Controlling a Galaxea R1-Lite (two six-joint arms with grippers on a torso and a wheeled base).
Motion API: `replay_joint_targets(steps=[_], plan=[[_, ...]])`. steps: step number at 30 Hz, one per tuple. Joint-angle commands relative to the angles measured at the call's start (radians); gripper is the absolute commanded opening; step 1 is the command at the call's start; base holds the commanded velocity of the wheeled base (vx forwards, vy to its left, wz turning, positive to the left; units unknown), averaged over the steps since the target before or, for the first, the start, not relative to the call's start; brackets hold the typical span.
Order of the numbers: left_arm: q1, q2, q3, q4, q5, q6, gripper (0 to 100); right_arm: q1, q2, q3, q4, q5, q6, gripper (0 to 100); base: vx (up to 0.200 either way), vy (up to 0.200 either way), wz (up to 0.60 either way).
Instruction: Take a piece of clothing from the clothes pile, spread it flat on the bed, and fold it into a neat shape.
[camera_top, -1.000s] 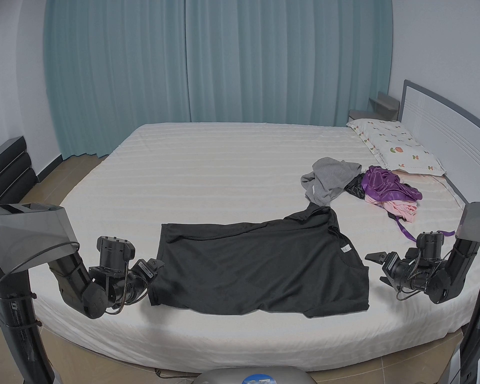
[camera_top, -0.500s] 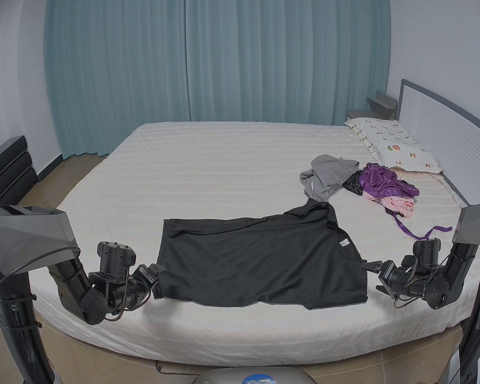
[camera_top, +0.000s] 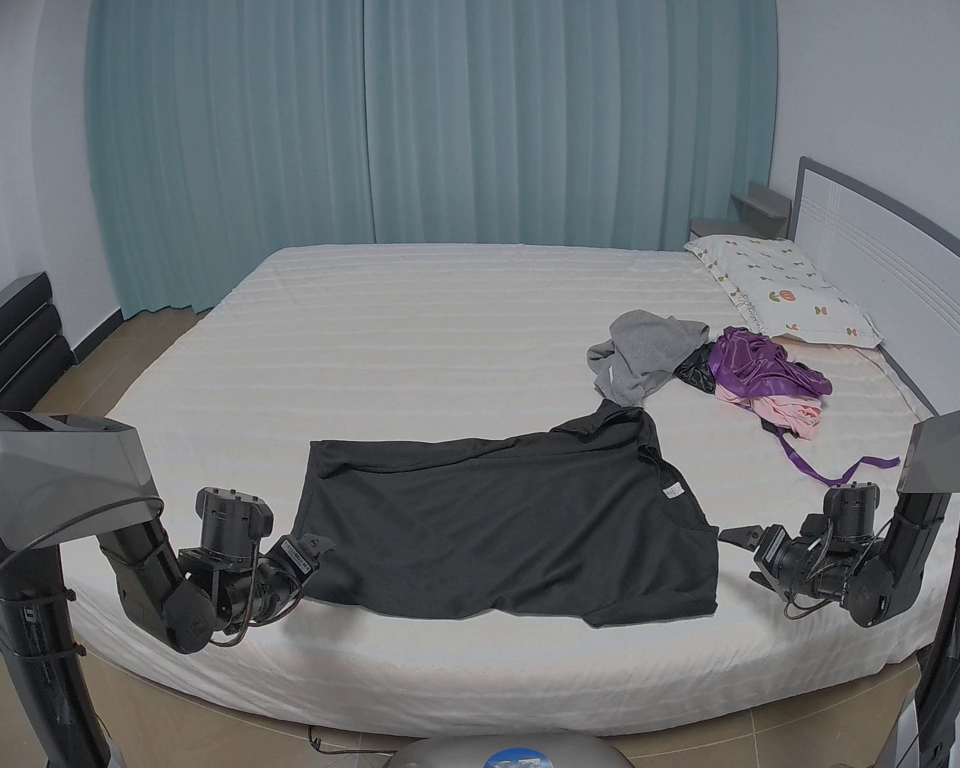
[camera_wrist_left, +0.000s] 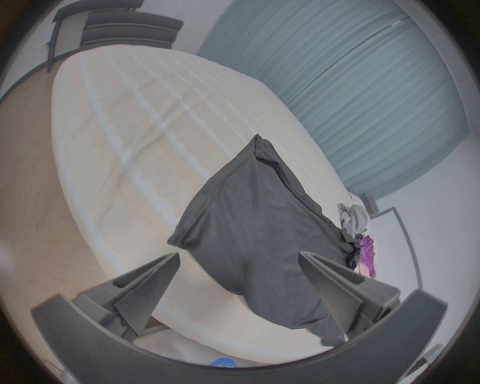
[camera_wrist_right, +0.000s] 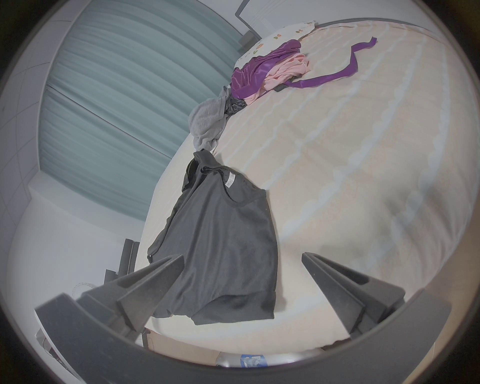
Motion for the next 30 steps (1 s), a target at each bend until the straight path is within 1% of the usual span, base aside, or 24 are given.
replay_joint_targets(steps=[1,2,4,8,9,10,11,13,15,18,19,20,21,26,30], plan=[[0.026,0.001,0.030,-0.002,-0.009,0.070,100,0.009,0.024,0.020,-0.031,-0.001,-0.002,100,0.000,0.000,0.00],[0.043,0.004,0.038,-0.015,-0.029,0.122,100,0.012,0.024,0.021,-0.031,-0.001,-0.003,100,0.000,0.000,0.00],[0.072,0.011,0.056,-0.047,-0.080,0.188,100,0.015,0.024,0.021,-0.031,-0.001,-0.005,100,0.000,0.000,0.00],[0.109,0.029,0.085,-0.120,-0.177,0.274,100,0.021,0.024,0.023,-0.031,-0.001,-0.005,100,0.000,0.000,0.00],[0.109,0.029,0.085,-0.120,-0.177,0.274,100,0.021,0.024,0.023,-0.031,-0.001,-0.005,100,0.000,0.000,0.00],[0.115,0.037,0.085,-0.130,-0.192,0.294,100,0.029,0.025,0.023,-0.031,-0.001,-0.005,100,0.000,0.000,0.00],[0.118,0.050,0.085,-0.133,-0.206,0.337,100,0.031,0.031,0.023,-0.031,-0.001,-0.005,100,0.000,0.000,0.00],[0.125,0.075,0.082,-0.134,-0.213,0.392,100,0.034,0.034,0.024,-0.032,-0.001,-0.005,100,0.000,0.000,0.00],[0.132,0.089,0.078,-0.134,-0.218,0.425,100,0.038,0.034,0.024,-0.032,-0.001,-0.005,100,0.000,0.000,0.00],[0.148,0.112,0.068,-0.136,-0.255,0.483,100,0.041,0.036,0.024,-0.032,-0.001,-0.005,100,0.000,0.000,0.00],[0.149,0.112,0.067,-0.136,-0.259,0.486,100,0.040,0.036,0.024,-0.032,-0.001,-0.005,100,0.000,0.000,0.00],[0.152,0.115,0.065,-0.134,-0.285,0.515,100,0.040,0.036,0.024,-0.032,-0.001,-0.005,100,0.000,0.000,0.00],[0.152,0.116,0.064,-0.134,-0.293,0.532,100,0.041,0.036,0.024,-0.032,-0.001,-0.005,100,0.000,0.000,0.00],[0.152,0.138,0.036,-0.131,-0.296,0.613,100,0.043,0.036,0.023,-0.032,-0.001,-0.005,100,0.000,0.000,0.00],[0.154,0.162,-0.001,-0.123,-0.295,0.639,100,0.048,0.036,0.023,-0.032,-0.001,-0.005,100,0.000,0.000,0.00]])
